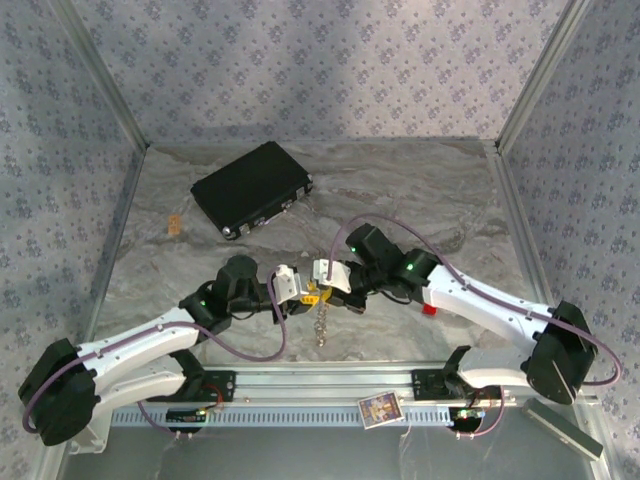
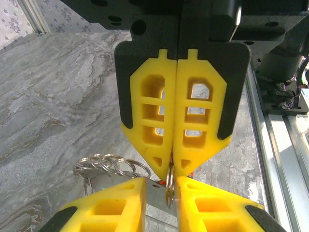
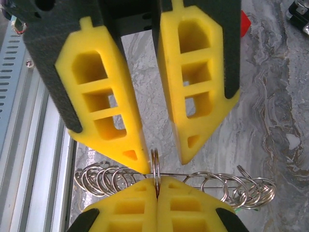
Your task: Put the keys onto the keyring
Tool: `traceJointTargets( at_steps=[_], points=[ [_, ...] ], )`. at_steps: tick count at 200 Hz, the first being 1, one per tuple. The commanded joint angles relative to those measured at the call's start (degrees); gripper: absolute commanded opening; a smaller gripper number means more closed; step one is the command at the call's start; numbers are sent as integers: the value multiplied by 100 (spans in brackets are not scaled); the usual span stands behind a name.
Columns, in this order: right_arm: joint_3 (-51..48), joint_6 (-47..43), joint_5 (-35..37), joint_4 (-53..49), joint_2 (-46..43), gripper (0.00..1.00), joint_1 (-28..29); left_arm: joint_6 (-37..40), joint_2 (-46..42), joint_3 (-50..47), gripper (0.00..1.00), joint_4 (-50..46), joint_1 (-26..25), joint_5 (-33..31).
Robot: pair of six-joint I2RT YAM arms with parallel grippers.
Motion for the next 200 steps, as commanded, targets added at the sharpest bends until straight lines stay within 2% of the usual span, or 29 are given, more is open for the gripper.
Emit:
traceJointTargets(
  at_steps=[1, 36, 68, 72, 91, 101, 136, 165, 200],
  points=[
    [287, -158, -33, -111, 36, 0, 52, 104, 54, 182, 20, -20, -26, 197],
    [320, -167, -92, -96, 40, 0, 72, 105, 80, 194, 14, -67, -28, 257],
    [214, -76, -170, 26, -88, 0, 77, 140, 13, 149, 1, -29, -28, 258],
    [171, -50, -173, 77, -124, 3, 72, 135, 3, 134, 0, -6, -21, 258],
    [-195, 181, -351, 500, -379, 20, -76, 34, -94, -10, 0, 263, -22, 263],
    [-430, 379, -517, 798, -532, 23, -195, -88, -142, -130, 0, 544, -21, 279],
    [-1012, 925, -1148, 1623, -864, 25, -464, -520, -143, -453, 0, 1418, -23, 437],
    [-1223, 1082, -1252, 1903, -825, 25, -517, -634, -124, -567, 0, 1823, -25, 495],
    [-1335, 1131, -1242, 2102, -728, 24, -534, -638, -105, -575, 0, 1848, -28, 572]
  ],
)
